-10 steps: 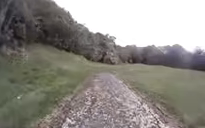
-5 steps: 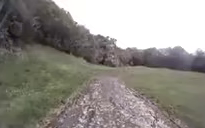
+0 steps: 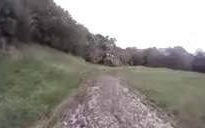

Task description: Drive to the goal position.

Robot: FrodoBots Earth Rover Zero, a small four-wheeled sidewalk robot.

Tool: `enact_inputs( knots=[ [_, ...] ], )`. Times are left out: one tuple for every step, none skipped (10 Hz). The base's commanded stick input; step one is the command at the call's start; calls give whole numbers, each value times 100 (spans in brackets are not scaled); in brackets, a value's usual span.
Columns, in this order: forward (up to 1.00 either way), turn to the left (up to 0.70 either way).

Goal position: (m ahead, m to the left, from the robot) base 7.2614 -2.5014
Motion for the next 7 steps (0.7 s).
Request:
enact_inputs(
  knots=[
    [85, 0],
    [85, 0],
    [85, 0],
    [85, 0],
    [85, 0],
    [85, 0],
    [85, 0]
  ],
)
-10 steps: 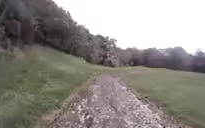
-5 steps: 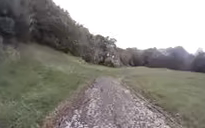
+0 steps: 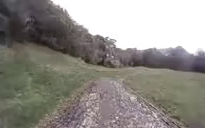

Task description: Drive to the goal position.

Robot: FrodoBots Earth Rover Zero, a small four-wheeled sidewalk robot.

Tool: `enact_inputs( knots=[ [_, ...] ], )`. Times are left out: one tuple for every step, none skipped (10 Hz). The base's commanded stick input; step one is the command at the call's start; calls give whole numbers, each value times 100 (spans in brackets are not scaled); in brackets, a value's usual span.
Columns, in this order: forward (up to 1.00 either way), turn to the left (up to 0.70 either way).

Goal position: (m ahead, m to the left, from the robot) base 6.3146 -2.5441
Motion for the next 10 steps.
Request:
enact_inputs(
  knots=[
    [85, 0],
    [85, 0],
    [85, 0],
    [85, 0],
    [85, 0],
    [85, 0],
    [85, -13],
    [85, -27],
    [85, -27],
    [85, 0]
  ],
)
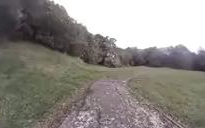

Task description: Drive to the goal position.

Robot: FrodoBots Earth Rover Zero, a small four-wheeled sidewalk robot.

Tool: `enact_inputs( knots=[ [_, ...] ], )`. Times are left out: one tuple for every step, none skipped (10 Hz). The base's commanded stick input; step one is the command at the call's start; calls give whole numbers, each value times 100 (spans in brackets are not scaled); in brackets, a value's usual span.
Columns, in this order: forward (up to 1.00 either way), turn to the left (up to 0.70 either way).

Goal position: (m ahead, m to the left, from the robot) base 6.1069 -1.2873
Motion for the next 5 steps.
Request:
enact_inputs(
  knots=[
    [85, 0],
    [85, 0],
    [85, 0],
    [85, -27],
    [85, -27]
  ],
)
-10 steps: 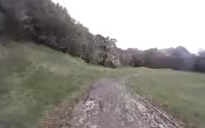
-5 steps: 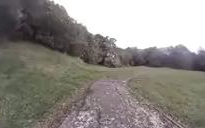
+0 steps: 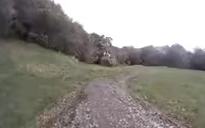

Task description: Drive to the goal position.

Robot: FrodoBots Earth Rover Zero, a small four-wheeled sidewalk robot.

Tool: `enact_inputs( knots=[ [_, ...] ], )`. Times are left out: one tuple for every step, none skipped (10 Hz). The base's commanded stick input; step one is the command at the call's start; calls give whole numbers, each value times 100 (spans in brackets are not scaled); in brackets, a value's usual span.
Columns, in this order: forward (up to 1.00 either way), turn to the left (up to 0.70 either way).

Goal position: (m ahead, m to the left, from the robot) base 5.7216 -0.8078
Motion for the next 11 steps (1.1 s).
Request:
enact_inputs(
  knots=[
    [85, -16],
    [85, 0],
    [85, 0],
    [85, 0],
    [85, 0],
    [85, 0],
    [85, 0],
    [85, 0],
    [85, 0],
    [85, 0],
    [85, 0]
  ],
)
